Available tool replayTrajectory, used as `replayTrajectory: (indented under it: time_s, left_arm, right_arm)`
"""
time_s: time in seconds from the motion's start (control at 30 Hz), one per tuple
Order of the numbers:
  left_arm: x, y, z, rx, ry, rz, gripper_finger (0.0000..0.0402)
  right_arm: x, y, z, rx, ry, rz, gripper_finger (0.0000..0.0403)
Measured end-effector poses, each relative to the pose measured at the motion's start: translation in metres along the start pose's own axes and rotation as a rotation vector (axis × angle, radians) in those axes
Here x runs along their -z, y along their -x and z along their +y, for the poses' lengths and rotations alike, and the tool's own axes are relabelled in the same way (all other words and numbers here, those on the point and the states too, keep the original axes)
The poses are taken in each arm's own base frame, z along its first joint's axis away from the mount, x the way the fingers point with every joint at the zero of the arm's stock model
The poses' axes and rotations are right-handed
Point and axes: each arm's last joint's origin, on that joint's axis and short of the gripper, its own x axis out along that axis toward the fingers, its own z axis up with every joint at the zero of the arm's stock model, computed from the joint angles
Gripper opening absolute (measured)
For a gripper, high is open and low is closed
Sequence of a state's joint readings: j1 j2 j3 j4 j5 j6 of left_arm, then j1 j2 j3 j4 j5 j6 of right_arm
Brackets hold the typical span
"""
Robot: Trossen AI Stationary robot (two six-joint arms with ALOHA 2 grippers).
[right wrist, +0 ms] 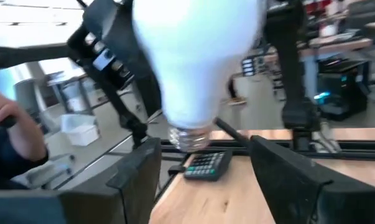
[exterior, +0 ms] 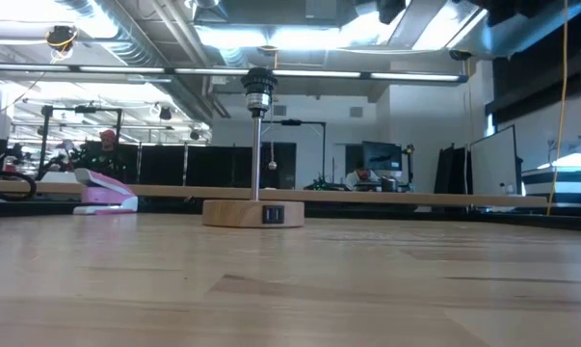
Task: Screw lightbulb
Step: Insert the white lightbulb into the brown lamp
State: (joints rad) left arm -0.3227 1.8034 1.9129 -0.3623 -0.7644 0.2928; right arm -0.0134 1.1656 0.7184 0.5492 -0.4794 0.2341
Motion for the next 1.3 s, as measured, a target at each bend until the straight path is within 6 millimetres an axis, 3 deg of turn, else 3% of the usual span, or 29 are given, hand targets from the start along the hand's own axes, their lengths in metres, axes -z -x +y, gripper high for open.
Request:
replayTrajectory:
  time_s: [0.17,0.33,0.63,1.0,1.3]
  left_arm:
    - [0.002,0.0,0.001,-0.045,-0.005,0.023,0.0255]
    - [0.002,-0.001,0.002,-0.059,-0.004,0.027,0.0255]
    - [0.001,-0.002,0.002,-0.048,0.005,0.013,0.0256]
    - [0.002,-0.004,0.003,-0.05,-0.004,0.023,0.0261]
    - [0.003,-0.004,0.003,-0.048,0.087,0.027,0.0261]
  right_arm:
    - [0.003,-0.013,0.008,-0.067,0.057,0.005,0.0247]
    - [0.001,-0.015,0.01,0.08,0.134,-0.043,0.0232]
    - [0.005,-0.022,0.005,0.096,0.14,-0.068,0.0197]
    - [0.011,-0.027,0.001,0.098,0.137,-0.063,0.0109]
    - [0.012,-0.027,0.0,0.133,0.197,-0.053,0.0109]
